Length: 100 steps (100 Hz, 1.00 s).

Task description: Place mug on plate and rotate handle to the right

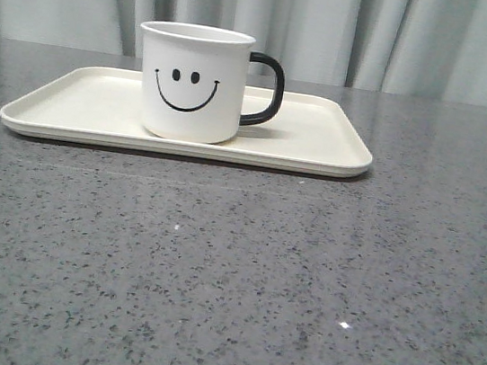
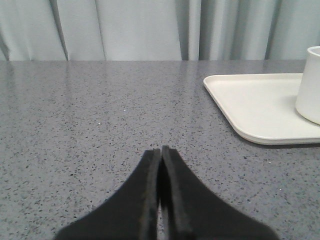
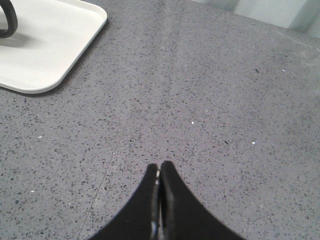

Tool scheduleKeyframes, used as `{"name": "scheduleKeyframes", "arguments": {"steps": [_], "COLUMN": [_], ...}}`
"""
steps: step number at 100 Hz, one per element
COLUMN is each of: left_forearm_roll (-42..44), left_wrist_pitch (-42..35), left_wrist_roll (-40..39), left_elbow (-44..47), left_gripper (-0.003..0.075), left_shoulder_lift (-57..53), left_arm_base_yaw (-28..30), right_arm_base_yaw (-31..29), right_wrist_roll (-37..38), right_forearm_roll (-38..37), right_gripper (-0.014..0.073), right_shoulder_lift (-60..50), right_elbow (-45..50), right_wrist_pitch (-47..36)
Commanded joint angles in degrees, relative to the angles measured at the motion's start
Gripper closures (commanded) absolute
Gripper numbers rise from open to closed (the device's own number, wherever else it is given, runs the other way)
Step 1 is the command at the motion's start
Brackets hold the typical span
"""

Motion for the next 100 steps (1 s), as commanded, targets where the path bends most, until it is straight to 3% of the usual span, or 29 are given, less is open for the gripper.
{"name": "scheduleKeyframes", "arguments": {"steps": [1,100], "left_forearm_roll": [-0.58,-0.72], "left_wrist_pitch": [-5.2,-6.2], "left_wrist_roll": [0.14,0.14], "left_elbow": [-0.44,2.07], "left_gripper": [0.074,0.074], "left_shoulder_lift": [-1.41,-3.3], "left_arm_base_yaw": [0.14,1.22], "right_arm_base_yaw": [-0.53,-0.53], "right_wrist_roll": [0.1,0.1], "right_forearm_roll": [0.15,0.15], "right_gripper": [0.0659,0.0659], "right_shoulder_lift": [0.07,0.07], "right_elbow": [-1.49,-1.49], "right_wrist_pitch": [-4.63,-4.63]}}
